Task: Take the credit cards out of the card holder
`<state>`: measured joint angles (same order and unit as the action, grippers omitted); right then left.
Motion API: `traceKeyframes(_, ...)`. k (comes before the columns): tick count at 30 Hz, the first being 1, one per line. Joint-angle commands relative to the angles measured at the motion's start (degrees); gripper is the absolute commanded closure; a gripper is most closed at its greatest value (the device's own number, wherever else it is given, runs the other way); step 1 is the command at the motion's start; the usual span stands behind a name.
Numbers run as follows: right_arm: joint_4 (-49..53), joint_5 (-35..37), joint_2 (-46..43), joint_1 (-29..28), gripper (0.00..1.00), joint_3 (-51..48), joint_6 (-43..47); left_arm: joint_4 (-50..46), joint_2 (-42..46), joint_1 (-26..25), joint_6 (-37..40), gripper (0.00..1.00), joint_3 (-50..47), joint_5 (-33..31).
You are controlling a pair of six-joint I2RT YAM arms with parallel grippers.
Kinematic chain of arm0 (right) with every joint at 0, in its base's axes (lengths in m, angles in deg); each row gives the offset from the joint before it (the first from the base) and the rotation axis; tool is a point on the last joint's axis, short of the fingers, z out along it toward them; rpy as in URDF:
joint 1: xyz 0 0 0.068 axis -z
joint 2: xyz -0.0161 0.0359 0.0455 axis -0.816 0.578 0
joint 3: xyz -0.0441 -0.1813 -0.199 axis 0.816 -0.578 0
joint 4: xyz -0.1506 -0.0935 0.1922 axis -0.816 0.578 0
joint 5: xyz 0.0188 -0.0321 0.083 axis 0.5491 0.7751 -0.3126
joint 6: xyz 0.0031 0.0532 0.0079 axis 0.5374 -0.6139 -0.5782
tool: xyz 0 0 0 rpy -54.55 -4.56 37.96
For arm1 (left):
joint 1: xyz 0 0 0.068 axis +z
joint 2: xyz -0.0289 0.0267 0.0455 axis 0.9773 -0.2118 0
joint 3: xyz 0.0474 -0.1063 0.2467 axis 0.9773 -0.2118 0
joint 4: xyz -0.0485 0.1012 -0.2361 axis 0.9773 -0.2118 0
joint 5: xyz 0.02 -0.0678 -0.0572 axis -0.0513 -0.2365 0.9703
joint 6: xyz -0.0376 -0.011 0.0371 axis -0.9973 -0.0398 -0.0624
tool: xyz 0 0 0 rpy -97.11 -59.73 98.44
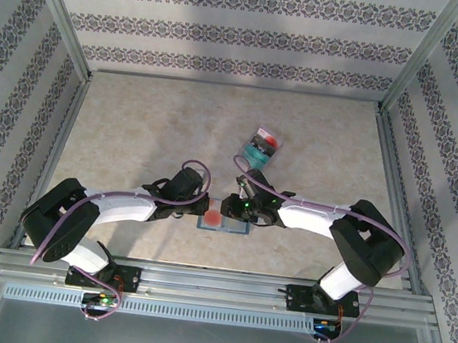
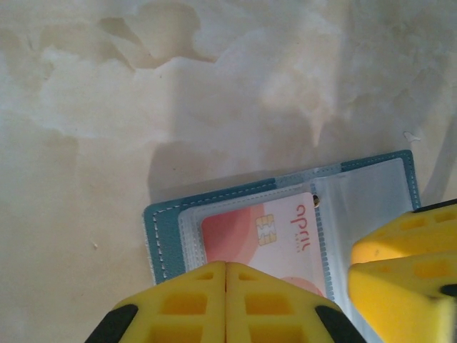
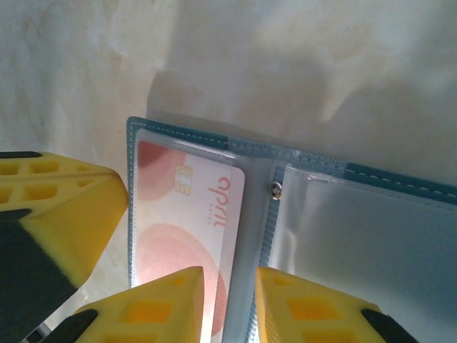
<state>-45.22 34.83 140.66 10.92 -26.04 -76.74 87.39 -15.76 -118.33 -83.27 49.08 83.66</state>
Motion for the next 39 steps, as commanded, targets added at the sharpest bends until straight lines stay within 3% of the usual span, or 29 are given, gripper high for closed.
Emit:
traceKeyframes(1, -1.65, -1.2, 1.43, -0.44, 0.74, 1.79, -0.93, 2.25, -1.12, -0.93, -1.31, 0.95, -0.8, 0.95)
traceKeyframes(22, -5.78, -3.07, 4.52, -0.51, 0.75, 1.44, -2.63, 2.9, -2.7, -0.93, -2.33, 0.96, -1.79, 1.68)
traceKeyframes(26, -9.79, -5.35, 4.37, -0.1, 0.8, 0.36, -4.01, 3.03, -3.12, -0.93, -2.32, 0.96, -1.76, 1.73)
traceKeyframes(39, -22.93, -11.17, 2.67, 2.27, 0.84, -4.79, -8.68, 2.53, -3.06, -0.94, -2.2, 0.97, -1.6, 1.53)
